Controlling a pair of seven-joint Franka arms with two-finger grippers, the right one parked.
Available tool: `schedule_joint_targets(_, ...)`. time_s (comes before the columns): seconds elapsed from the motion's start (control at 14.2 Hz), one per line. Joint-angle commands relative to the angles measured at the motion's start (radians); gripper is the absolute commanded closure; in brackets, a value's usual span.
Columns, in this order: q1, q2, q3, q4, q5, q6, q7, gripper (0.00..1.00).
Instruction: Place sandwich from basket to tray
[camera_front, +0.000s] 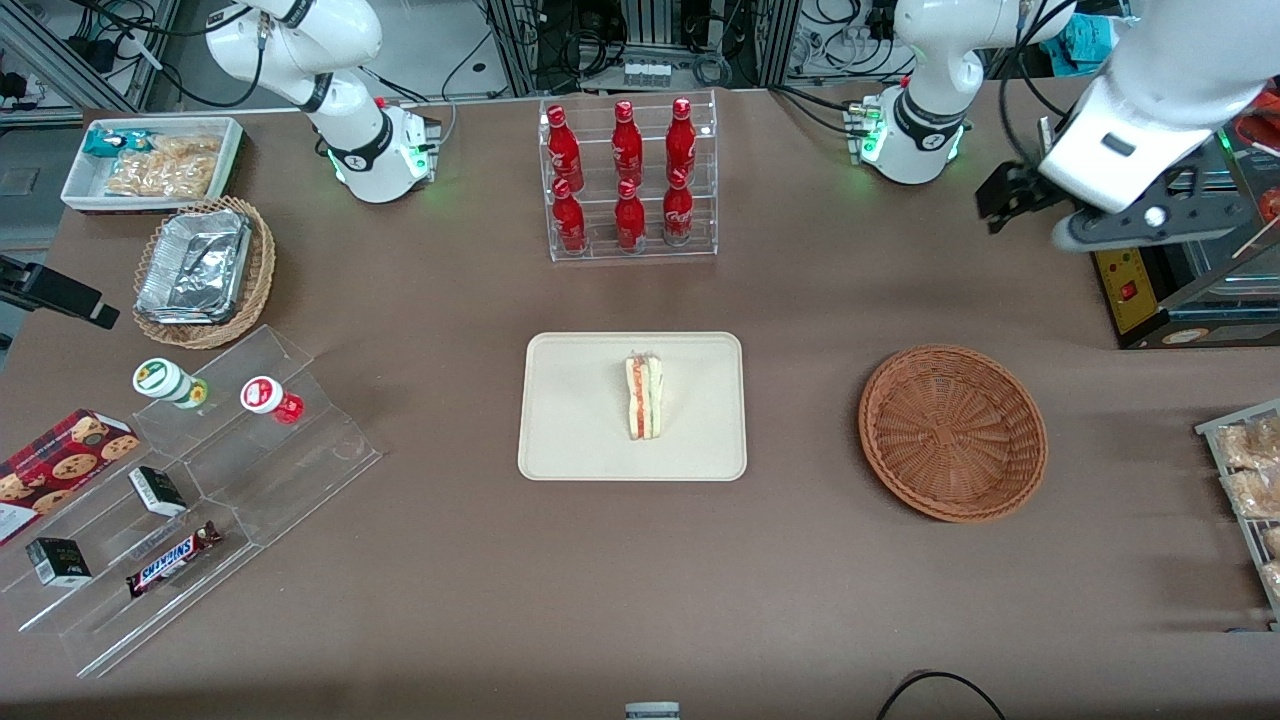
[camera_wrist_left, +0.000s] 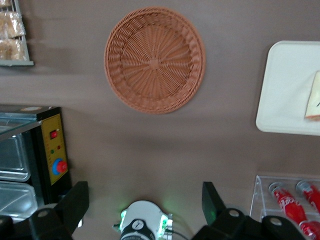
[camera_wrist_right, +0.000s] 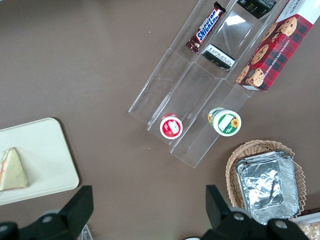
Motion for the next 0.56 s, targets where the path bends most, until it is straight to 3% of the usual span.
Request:
schedule_joint_targets(0.0,0.043,-0.002,-0.007,0.001,0.009,-0.027,0.092,0.0)
schedule_joint_targets(0.35,0.017,0.001,0.041,-0.008,-0.023,-0.027,0.087,0.0)
schedule_joint_targets(0.49,-0.05,0.006,0.119,-0.006,-0.035,-0.027,0.087,0.0)
